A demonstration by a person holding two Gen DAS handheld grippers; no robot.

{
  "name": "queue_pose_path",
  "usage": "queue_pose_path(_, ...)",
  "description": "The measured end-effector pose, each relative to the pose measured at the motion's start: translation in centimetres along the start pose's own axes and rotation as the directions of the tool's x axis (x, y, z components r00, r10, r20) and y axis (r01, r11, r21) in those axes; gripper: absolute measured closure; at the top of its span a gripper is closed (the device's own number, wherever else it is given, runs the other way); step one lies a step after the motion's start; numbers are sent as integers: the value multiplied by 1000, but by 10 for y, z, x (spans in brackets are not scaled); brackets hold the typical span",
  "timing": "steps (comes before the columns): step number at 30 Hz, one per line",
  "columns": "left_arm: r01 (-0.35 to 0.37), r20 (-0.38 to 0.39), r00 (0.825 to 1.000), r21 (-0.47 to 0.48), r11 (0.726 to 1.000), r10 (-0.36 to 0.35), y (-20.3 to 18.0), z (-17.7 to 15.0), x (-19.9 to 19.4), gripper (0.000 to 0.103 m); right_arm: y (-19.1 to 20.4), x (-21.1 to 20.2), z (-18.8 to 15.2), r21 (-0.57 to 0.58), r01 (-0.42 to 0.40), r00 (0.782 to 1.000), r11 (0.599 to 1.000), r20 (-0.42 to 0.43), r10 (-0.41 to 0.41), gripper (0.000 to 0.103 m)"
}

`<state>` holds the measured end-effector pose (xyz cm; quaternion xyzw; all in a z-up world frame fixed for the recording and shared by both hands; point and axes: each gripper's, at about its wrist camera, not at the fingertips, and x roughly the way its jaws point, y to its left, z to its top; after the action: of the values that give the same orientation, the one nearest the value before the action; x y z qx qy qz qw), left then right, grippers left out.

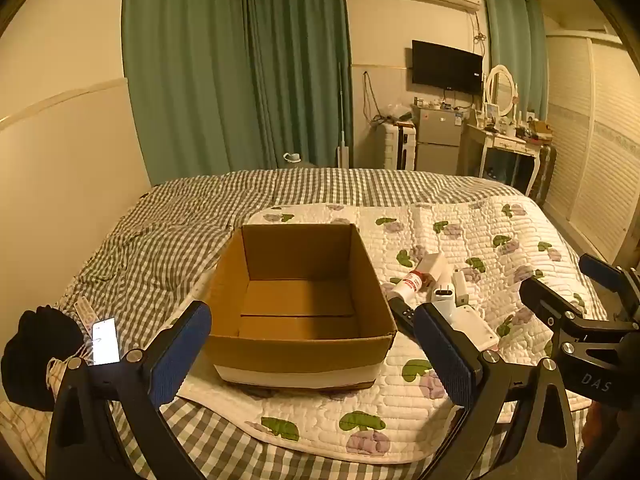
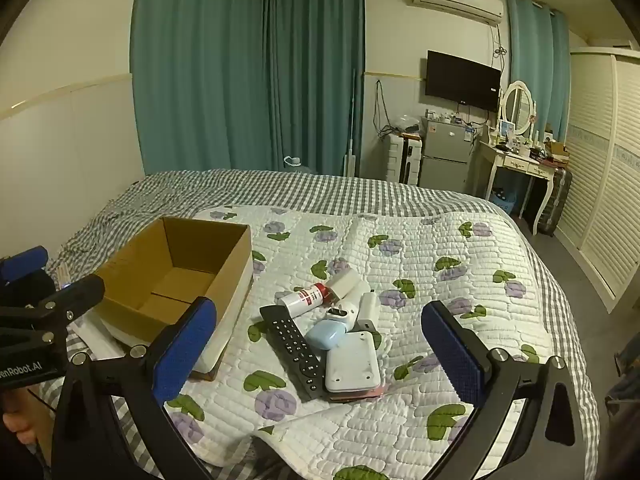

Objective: Organize rigid objects

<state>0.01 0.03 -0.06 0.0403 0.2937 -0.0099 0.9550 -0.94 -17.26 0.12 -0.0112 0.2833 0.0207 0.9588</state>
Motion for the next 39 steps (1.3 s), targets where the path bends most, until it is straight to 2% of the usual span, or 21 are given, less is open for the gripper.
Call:
queue_pose_path(4, -5, -21, 1000, -12, 1000, 5, -1, 3, 3, 0, -2, 1, -1, 3, -2, 1000, 1000, -2, 2, 0)
queue_pose_path(39, -5, -6, 1000, 0, 1000, 5, 2, -6, 2, 0, 1, 5, -6, -8, -3, 1000, 1000, -29, 3, 0)
